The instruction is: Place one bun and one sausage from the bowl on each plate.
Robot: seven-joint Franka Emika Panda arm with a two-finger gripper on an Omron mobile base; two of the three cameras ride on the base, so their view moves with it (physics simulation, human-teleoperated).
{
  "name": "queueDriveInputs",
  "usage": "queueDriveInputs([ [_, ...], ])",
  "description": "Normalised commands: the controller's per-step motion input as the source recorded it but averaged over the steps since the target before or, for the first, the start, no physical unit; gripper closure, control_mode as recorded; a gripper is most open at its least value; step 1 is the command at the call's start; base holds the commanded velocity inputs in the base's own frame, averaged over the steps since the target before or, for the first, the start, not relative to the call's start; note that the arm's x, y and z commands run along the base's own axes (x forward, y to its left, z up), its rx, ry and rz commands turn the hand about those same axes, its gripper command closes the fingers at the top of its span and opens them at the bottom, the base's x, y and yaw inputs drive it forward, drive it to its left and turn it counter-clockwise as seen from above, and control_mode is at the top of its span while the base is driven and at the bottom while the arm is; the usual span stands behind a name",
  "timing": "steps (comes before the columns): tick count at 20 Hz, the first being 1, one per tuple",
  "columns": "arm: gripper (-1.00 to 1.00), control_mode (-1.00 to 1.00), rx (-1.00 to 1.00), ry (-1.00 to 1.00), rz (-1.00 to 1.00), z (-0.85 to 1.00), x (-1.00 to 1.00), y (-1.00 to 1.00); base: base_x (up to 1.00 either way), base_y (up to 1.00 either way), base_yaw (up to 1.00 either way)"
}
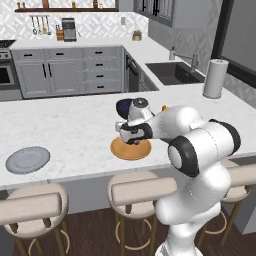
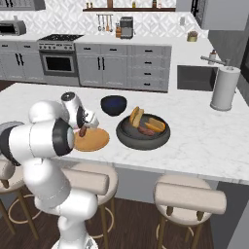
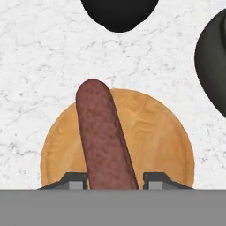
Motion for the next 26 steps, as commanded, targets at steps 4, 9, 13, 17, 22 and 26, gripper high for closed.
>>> queueDriveInputs([
  [4, 1.00, -1.00, 0.00, 0.00, -0.46, -0.69, 0.12, 0.44, 0.00, 0.00, 0.00],
  [9, 1.00, -1.00, 0.04, 0.07, -0.30, -0.04, 0.00, 0.00, 0.00, 0.00, 0.00],
  [13, 1.00, -1.00, 0.04, 0.03, -0.07, -0.07, 0.12, 0.00, 0.00, 0.00, 0.00],
  [17, 1.00, -1.00, 0.02, 0.00, 0.00, 0.00, 0.26, 0.00, 0.00, 0.00, 0.00],
  [22, 1.00, -1.00, 0.00, -0.02, 0.00, -0.12, 0.19, 0.00, 0.00, 0.00, 0.00],
  [26, 1.00, -1.00, 0.02, 0.00, 0.00, -0.11, 0.31, 0.00, 0.00, 0.00, 0.00],
])
